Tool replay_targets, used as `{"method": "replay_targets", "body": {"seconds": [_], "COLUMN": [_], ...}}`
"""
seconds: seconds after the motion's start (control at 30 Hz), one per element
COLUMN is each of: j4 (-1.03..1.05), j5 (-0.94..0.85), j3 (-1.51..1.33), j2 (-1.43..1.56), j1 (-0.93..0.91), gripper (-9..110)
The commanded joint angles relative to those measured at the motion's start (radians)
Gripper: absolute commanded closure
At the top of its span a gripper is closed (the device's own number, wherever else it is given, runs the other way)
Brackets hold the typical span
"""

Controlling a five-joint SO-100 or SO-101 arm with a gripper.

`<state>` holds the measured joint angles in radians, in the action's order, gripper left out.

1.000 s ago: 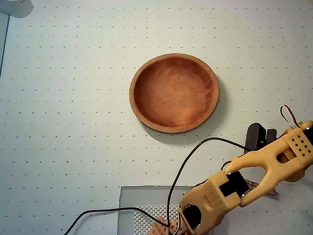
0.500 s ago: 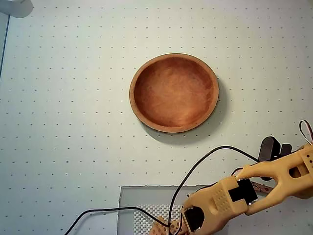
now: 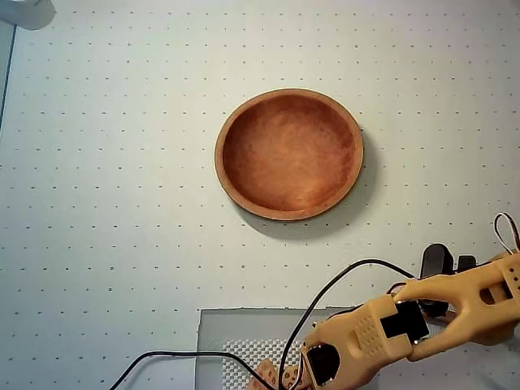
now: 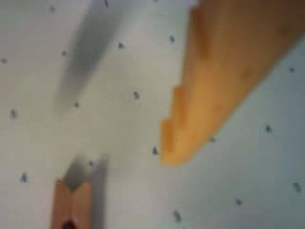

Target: Grasp a clothespin and put it in the bowl.

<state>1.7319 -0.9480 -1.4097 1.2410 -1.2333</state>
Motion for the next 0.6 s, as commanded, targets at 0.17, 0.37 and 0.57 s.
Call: {"method": "replay_targets", "body": {"seconds": [0.17,0.37,0.57], "j4": [0.06,0.057,0.055], "j5": [-0.074,-0.078,-0.084], "j3": [-0.115,-0.118,-0.121], "j2": [0.153,0.143,0.138], "j1": [-0.005,0.005,0.031], "gripper": [76,76,76]}}
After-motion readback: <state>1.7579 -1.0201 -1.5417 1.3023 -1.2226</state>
